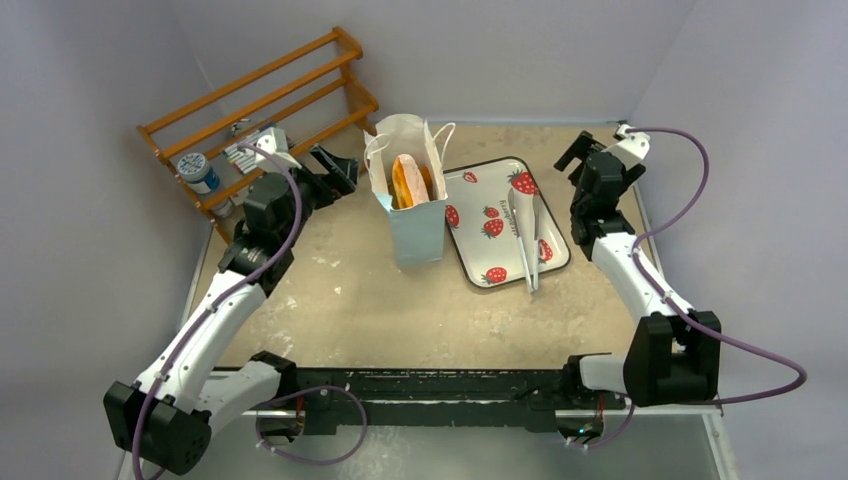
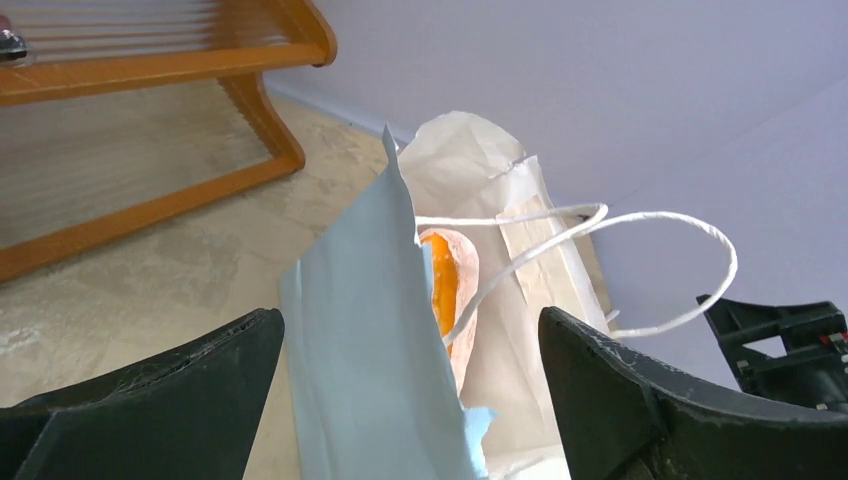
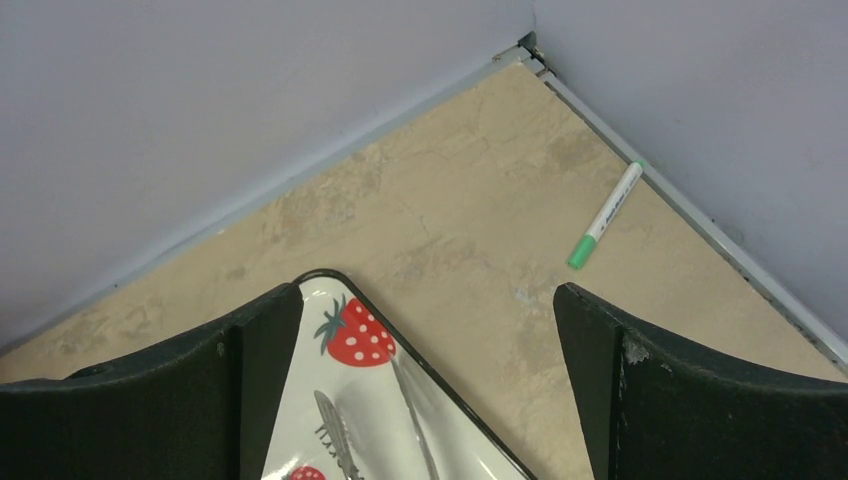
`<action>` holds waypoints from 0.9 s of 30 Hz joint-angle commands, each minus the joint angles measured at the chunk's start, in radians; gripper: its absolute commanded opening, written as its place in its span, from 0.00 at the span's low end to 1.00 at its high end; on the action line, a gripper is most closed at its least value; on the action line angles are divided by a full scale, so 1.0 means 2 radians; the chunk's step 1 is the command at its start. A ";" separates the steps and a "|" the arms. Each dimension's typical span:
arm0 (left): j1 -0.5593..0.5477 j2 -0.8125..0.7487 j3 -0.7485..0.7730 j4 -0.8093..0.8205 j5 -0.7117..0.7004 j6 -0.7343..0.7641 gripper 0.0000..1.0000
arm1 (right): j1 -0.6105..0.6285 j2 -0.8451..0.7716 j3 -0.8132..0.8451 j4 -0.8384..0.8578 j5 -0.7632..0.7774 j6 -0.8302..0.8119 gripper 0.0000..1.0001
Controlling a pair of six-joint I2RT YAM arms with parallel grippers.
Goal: Take the fake bread out of the paper bag
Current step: Move the paper bag to the center of the board.
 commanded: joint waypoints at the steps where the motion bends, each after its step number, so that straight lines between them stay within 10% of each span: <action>1: 0.002 -0.025 0.019 -0.061 0.029 0.018 1.00 | 0.000 -0.008 0.018 -0.015 0.019 0.006 0.98; 27: -0.006 0.026 0.051 -0.090 0.046 0.058 1.00 | 0.000 0.010 0.031 -0.039 0.037 0.008 0.98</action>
